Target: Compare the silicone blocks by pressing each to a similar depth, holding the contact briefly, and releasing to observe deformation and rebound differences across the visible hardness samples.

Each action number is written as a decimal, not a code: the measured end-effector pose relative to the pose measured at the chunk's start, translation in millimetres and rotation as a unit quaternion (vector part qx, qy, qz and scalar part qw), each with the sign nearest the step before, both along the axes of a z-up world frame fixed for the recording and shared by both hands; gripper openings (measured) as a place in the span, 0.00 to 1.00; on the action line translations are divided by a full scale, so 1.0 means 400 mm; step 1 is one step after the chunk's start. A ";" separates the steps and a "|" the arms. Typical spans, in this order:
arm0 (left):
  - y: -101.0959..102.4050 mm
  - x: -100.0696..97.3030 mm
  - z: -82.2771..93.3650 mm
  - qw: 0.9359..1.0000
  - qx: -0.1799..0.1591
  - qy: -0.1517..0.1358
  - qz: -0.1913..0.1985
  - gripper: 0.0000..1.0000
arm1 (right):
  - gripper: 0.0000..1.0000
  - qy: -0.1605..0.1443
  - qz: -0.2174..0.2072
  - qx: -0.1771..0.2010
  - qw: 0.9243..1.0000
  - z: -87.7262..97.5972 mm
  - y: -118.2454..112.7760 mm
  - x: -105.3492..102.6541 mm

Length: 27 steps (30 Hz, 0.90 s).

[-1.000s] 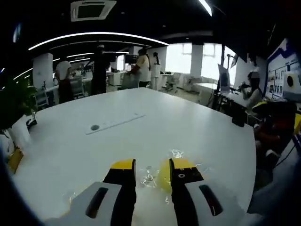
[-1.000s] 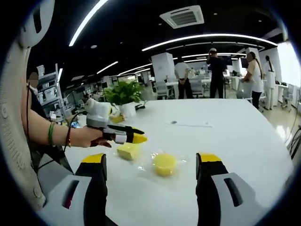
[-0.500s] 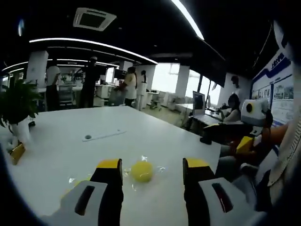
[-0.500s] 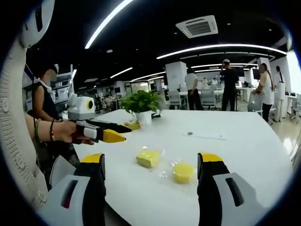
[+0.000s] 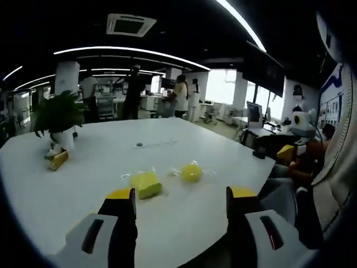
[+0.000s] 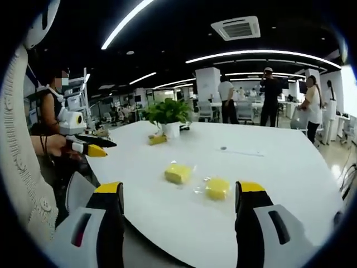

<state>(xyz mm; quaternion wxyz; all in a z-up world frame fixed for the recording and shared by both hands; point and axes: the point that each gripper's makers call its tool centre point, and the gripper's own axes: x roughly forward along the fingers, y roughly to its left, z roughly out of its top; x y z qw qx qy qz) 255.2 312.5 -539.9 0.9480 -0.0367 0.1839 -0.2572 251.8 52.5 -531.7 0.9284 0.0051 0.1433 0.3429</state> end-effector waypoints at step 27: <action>0.102 -0.012 0.002 0.999 -0.002 0.027 0.041 0.62 | 0.74 0.021 -0.021 -0.004 1.000 -0.027 -0.030 0.015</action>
